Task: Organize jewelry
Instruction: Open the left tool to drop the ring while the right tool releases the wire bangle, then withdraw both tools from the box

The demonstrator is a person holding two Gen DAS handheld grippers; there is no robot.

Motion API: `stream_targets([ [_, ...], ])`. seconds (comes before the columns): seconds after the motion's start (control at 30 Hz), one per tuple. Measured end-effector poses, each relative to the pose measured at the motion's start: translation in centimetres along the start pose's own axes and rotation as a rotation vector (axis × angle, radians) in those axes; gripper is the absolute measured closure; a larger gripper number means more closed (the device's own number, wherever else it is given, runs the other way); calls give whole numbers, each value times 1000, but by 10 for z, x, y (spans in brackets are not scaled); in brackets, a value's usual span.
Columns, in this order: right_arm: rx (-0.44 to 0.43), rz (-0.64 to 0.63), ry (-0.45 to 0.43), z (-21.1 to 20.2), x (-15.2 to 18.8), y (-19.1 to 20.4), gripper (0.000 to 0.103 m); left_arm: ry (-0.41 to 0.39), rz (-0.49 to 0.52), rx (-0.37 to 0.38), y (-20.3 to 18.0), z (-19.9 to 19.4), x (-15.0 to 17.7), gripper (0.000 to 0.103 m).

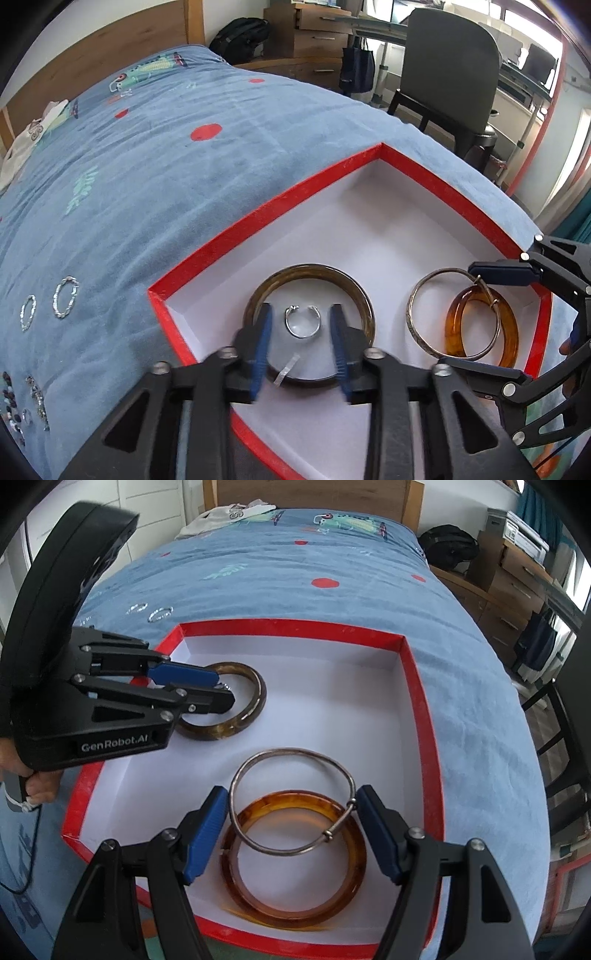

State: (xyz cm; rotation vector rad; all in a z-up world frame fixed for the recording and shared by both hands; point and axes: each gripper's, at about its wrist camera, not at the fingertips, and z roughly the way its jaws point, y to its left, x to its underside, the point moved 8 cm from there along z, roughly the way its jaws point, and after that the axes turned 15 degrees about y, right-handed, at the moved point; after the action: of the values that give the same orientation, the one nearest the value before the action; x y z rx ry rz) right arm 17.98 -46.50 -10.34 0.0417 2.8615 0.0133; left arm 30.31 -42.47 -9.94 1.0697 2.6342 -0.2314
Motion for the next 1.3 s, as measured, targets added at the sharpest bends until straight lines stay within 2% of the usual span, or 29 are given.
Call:
stream_targets([
  [0.23, 10, 39, -14, -26, 14, -5, 33, -15, -19, -33, 13, -24, 7, 65],
  [0.47, 28, 109, -62, -80, 37, -9, 33, -50, -56, -29, 21, -72, 34, 60],
  [0.57, 31, 140, -91, -106, 48, -6, 33, -77, -89, -24, 25, -99, 55, 53],
  [0.67, 33, 173, -107, -125, 56, 2, 33, -107, -124, -28, 29, -126, 79, 40],
  [0.97, 8, 174, -205, -179, 62, 68, 33, -168, -211, -115, 66, -194, 159, 37],
  [1.3, -18, 146, -319, -219, 46, 144, 33, -239, -367, -251, 156, -264, 254, 37],
])
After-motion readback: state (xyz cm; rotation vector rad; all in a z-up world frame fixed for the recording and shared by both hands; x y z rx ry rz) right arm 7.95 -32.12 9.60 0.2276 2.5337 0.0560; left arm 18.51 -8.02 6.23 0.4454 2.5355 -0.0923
